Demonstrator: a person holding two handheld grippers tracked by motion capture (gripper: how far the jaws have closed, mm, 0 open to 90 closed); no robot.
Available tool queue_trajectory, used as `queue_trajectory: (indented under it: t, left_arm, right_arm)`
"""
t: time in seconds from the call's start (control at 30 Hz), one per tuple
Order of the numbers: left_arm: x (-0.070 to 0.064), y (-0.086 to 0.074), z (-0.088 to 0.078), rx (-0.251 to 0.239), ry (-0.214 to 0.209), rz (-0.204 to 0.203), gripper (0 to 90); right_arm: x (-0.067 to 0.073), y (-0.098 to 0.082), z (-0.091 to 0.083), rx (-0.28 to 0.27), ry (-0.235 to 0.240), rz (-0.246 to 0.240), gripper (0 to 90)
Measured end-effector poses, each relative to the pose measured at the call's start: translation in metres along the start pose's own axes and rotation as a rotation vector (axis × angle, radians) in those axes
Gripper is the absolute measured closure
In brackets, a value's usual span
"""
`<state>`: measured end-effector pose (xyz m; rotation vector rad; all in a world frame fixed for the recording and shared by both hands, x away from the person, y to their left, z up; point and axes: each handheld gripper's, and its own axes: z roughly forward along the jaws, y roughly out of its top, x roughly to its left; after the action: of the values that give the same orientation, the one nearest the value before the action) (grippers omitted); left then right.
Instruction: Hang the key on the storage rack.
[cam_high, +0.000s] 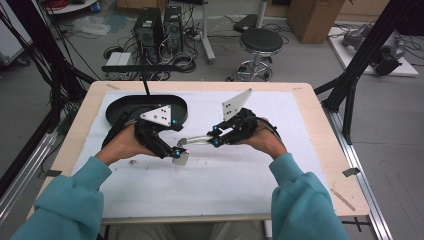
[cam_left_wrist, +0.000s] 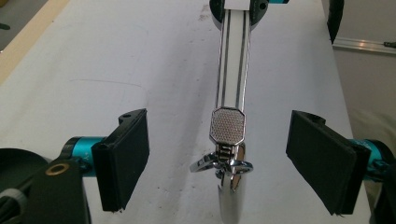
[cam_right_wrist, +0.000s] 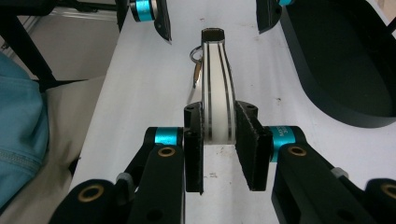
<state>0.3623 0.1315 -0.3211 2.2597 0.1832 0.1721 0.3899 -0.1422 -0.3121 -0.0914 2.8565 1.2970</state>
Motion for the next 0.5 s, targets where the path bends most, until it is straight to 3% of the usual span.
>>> queue_trajectory:
  t: [0.23,0.5]
  left_arm:
    - [-0.002,0.006,0.0044,0.024,-0.017,0.029,31.8]
    - [-0.0031,0.0072,0.007,0.043,-0.027,0.033,47.2]
  right_arm:
    - [0.0001,0.0002,0.0016,-0.004,-0.002,-0.002,74.4]
    - [0.0012,0.0011,0.003,0.001,0.004,-0.014,74.3]
